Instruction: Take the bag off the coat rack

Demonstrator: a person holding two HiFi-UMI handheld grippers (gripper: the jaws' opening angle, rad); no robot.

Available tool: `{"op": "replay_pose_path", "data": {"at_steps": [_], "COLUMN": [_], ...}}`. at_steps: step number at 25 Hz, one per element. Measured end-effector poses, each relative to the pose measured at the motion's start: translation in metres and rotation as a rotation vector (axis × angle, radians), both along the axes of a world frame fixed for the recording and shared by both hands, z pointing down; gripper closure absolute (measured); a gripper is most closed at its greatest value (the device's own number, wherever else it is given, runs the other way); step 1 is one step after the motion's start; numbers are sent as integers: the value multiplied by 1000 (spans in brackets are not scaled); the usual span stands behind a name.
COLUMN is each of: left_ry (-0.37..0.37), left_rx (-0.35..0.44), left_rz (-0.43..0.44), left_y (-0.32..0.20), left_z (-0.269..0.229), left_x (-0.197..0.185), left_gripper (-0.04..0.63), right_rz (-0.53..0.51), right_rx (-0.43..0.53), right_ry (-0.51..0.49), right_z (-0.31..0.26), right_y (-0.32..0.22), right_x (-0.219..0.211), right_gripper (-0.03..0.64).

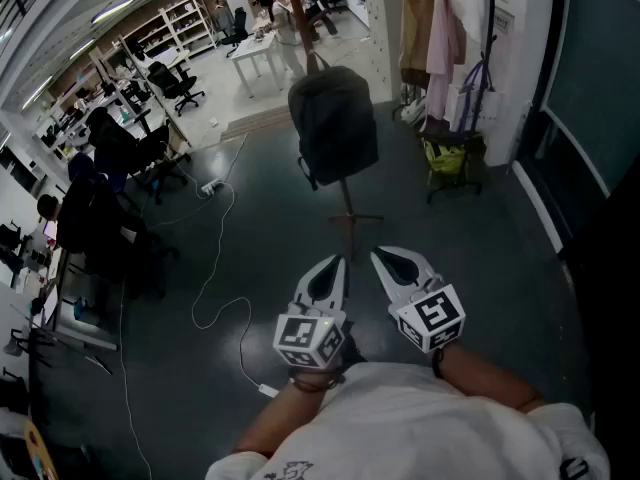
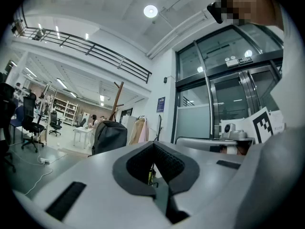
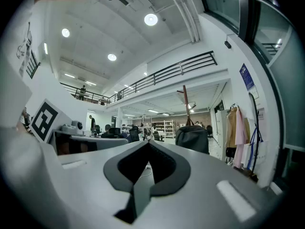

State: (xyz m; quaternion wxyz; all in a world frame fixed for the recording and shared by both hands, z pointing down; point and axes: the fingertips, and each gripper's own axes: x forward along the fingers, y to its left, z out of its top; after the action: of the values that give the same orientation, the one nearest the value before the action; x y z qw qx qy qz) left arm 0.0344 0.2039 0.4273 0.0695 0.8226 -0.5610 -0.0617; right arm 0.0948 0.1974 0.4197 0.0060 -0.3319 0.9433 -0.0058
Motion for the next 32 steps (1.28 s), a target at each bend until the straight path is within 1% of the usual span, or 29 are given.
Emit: {"op": "replay_pose_path", "data": {"at_steps": [8,13,17,21,25,32], "left_ry": [-5,-1,4,13,22,10], "left_rx": [0,-5,-10,-13,-24,-36], "left_rz": [3,5,8,17,54,122], "left_y": [-11,-31,-51,-75,-107,-165], "left_z": [0,3,4,9,10,-3], "left_x": [-6,-11,-22,-38,-50,-85], "left_gripper": [595,595,595,595,595,595], "right_rz": [-2,-5,-10,-9,4,15], "right_rx": [-10,-22,-23,-32,-41,-52], "right_ry": [0,4,-18,-16,-18,-25], "right_z": [4,9,6,11,10,-6], "right_y": [-11,-30,-48,-71,-103,-159], "right_x": [-7,-14,-23,-39,-55,-106], "right_gripper": [615,615,614,614,614,614]}}
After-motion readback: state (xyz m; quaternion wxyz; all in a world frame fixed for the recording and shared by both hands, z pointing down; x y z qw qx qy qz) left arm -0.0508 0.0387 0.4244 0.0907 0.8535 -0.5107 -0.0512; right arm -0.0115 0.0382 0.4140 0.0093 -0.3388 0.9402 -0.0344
